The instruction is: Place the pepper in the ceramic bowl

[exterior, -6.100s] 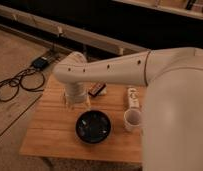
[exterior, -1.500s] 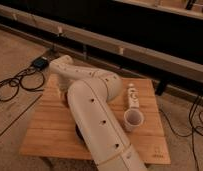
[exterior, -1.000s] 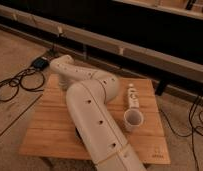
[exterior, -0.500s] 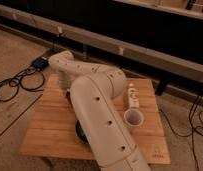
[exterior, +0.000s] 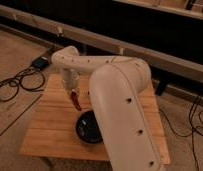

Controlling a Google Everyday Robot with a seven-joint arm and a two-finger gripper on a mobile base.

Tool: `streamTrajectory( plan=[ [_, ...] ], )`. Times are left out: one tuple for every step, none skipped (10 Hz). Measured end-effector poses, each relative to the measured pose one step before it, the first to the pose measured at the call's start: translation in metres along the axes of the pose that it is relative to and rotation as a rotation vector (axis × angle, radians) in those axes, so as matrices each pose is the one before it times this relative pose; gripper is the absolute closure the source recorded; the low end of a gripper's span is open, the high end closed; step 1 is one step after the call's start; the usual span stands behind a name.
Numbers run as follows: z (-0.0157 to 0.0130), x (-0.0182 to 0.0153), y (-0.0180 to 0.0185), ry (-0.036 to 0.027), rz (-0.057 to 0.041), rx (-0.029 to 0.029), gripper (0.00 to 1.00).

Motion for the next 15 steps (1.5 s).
streamTrajectory(
  plan=[
    [-0.00325, 0.02114, -0.00926, -0.00344, 0.0149, 0.00145, 1.0],
    [-0.00076, 0.01256, -0.00683, 0.0011, 0.01457, 0.00082, 1.0],
    [0.00215, 0.01765, -0.01231, 0.00284, 0.02399, 0.00594, 1.0],
    [0.00358, 0.01293, -0.01108, 0.00124, 0.02735, 0.00048, 1.0],
    [0.00526, 0.01265, -0.01012, 0.00402, 0.02658, -0.00016, 1.0],
    [0.01201, 0.01534, -0.01115, 0.01167, 0.02709, 0.00192, 1.0],
    [0.00748, 0.00612, -0.0034, 0.00403, 0.00675, 0.00452, 1.0],
    [0.01196, 0.005, -0.00092, 0.0062, -0.00217, 0.00842, 1.0],
    [0.01373, 0.00495, -0.00008, 0.01493, -0.00234, 0.00994, 1.0],
    [0.00934, 0.00294, -0.0022, 0.01197, 0.00225, 0.01069, 0.99],
    [0.01184, 0.00256, -0.00421, 0.01845, 0.00742, 0.01881, 0.9],
    [0.00522, 0.00006, -0.00013, 0.00917, 0.00313, 0.00697, 0.82],
    [0.00441, -0.00063, 0.00174, 0.00818, 0.00176, 0.00344, 0.73],
    [0.00268, -0.00161, 0.00127, 0.00373, 0.00368, 0.00113, 0.62],
    [0.00211, -0.00177, 0.00117, 0.00254, 0.00504, -0.00108, 0.5]
  ],
)
